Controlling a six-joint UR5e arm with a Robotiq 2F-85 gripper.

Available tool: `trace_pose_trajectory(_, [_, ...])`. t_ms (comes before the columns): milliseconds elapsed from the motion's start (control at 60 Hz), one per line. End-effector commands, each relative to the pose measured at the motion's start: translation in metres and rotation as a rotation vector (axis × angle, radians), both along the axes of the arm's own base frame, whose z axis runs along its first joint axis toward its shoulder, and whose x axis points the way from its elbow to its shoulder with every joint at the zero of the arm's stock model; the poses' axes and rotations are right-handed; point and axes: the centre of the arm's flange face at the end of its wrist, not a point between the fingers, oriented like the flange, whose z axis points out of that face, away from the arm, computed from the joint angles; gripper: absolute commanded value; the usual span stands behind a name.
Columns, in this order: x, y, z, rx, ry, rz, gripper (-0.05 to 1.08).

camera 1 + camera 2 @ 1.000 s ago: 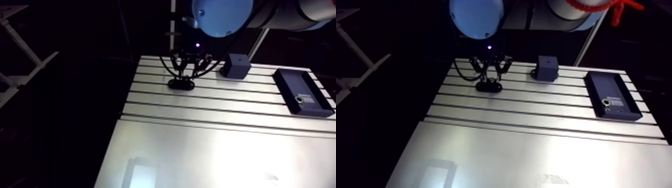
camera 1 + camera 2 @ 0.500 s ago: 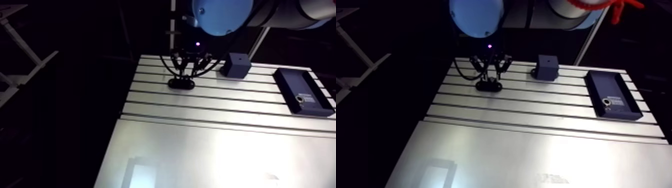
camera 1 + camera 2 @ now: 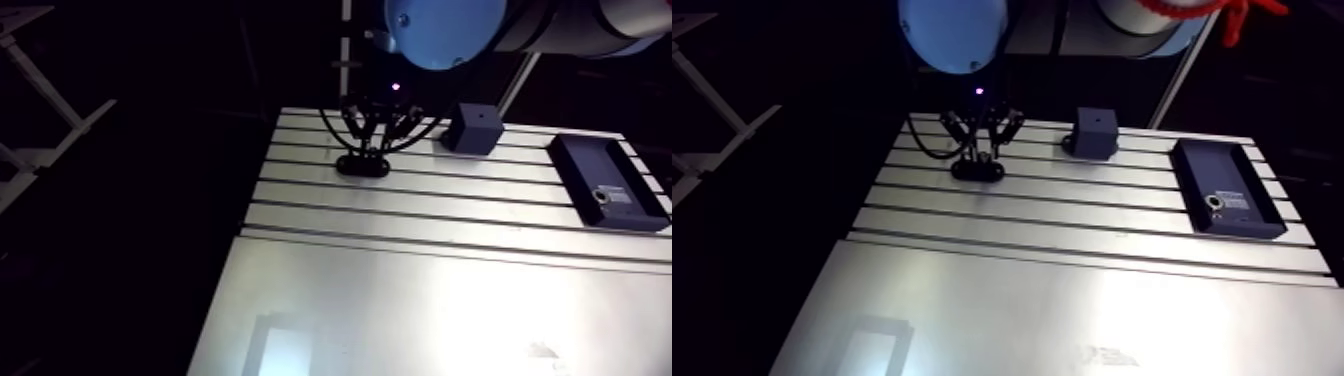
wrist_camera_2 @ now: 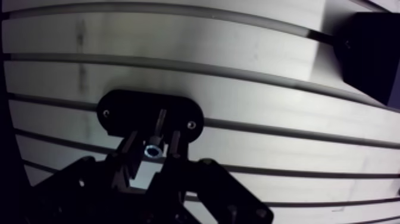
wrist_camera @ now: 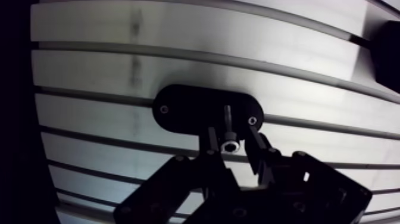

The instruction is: Pick up the M10 bolt and insert it into the hole until fully seated.

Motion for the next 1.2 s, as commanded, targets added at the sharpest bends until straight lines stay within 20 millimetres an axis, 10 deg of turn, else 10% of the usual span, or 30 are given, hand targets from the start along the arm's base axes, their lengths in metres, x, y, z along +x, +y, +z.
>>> trace_pose_trajectory(17, [-0.001,0.0,-0.001,0.0,-0.001,0.001,0.67])
trace_pose_trajectory(1200, [-0.008,-0.005,0.022,-0.014,0.036,0.007,0.91])
